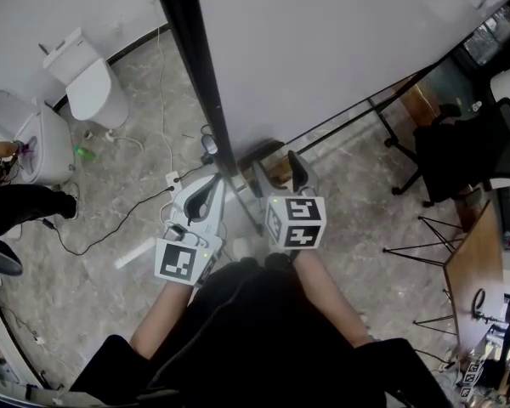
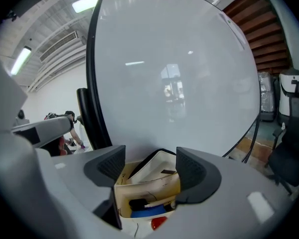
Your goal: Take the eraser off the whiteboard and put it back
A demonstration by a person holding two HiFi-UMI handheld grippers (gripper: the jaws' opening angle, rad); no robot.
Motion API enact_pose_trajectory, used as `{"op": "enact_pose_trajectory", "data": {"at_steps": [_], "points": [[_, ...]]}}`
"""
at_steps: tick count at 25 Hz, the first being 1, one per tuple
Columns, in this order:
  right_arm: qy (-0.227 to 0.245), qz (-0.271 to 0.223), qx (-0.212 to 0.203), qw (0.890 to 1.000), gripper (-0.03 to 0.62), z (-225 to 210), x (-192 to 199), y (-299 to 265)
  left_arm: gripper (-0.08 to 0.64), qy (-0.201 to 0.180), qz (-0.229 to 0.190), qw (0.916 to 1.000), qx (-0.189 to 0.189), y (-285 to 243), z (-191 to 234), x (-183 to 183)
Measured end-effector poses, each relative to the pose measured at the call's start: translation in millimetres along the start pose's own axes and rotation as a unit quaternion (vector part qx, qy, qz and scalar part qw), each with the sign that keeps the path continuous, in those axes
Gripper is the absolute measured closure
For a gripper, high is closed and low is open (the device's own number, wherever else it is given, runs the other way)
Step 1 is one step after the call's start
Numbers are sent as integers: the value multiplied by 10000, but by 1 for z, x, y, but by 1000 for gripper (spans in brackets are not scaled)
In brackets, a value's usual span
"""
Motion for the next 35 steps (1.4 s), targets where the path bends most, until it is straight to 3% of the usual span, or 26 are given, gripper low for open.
{"op": "enact_pose_trajectory", "data": {"at_steps": [5, 13, 18, 21, 25, 35], "points": [[628, 337, -265, 9971, 253, -3, -9, 3, 555, 33, -21, 10000, -57, 2, 3, 1], [1368, 1102, -1501, 9729, 219, -24, -31, -1, 555, 41, -11, 9999, -91, -1, 2, 1], [1150, 1622, -2461, 9486, 219, -45, -33, -14, 555, 24, 34, 9999, -155, -4, 0, 2], [1057, 2033, -2834, 9312, 219, -53, -26, -26, 555, 14, 31, 9997, -225, -5, -2, 2], [547, 2403, -3242, 9133, 219, -60, -20, -39, 555, -51, 35, 9996, -277, -8, -6, 0], [376, 2666, -3325, 9038, 221, -68, -12, -57, 555, -40, 74, 9987, -502, -10, -13, 1]]}}
Point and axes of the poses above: the fingertips, and each gripper's own axes: y backward along the fingers, z to its left, x out of its underside, the point moved 8 cm from there along y, backward along the fingers, and after that the axes turned 2 degrees about y, right-handed, at the moved point
